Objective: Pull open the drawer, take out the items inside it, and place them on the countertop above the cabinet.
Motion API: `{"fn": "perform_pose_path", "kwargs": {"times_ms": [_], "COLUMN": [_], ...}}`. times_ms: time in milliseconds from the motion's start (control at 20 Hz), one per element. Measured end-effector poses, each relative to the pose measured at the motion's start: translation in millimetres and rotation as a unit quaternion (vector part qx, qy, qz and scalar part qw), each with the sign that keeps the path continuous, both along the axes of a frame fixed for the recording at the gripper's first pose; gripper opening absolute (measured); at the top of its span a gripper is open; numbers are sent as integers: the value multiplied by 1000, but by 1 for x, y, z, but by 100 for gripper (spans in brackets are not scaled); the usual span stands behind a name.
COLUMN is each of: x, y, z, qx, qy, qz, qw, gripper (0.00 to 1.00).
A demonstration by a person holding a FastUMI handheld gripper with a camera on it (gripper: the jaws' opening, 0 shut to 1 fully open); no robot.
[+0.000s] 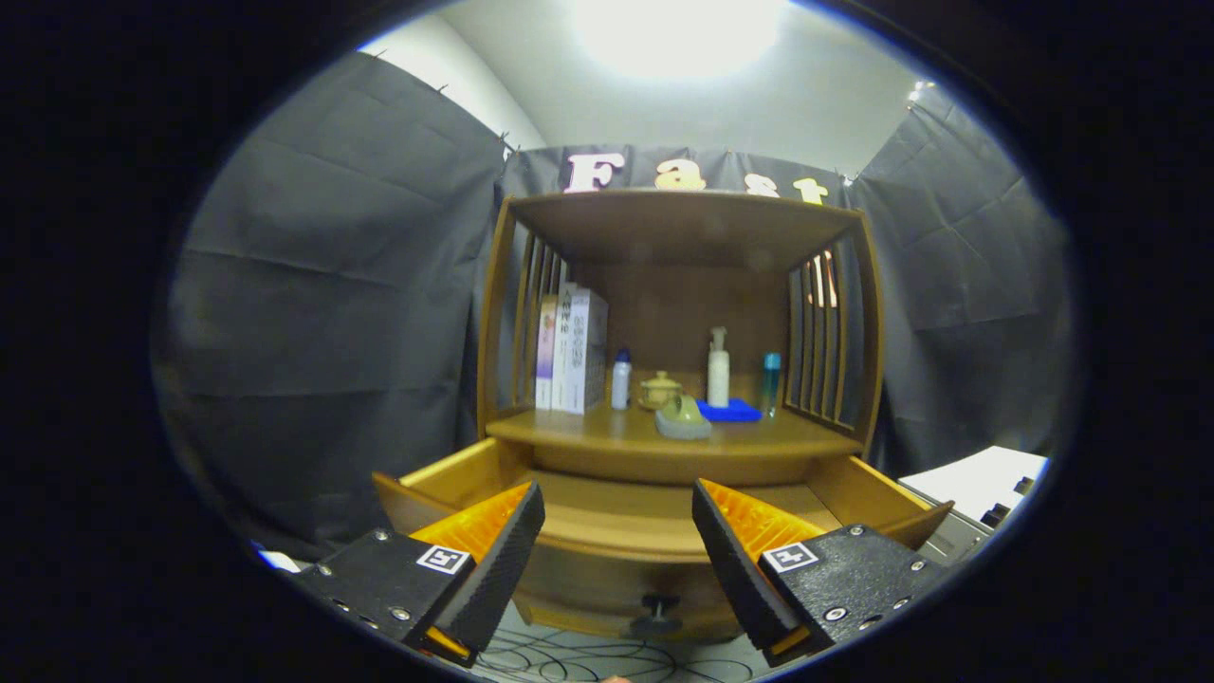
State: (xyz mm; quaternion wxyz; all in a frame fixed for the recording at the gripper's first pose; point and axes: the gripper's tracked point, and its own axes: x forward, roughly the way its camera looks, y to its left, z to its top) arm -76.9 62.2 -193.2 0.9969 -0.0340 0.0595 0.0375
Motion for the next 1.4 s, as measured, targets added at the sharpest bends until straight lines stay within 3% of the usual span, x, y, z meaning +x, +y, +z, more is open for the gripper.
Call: {"fn": "perform_pose_path", "kwargs": {"times_ms": [200, 550, 800, 1400], "x": [-9, 7, 24, 104], "y": [-2, -48, -51, -57], "z": [-52, -94, -90, -90], "qx": [39, 52, 20, 7], "qy": [60, 108, 88, 68], "qz": [-9, -87, -68, -67], "qw": [997, 989, 994, 995], "gripper": [96, 94, 93, 95]}}
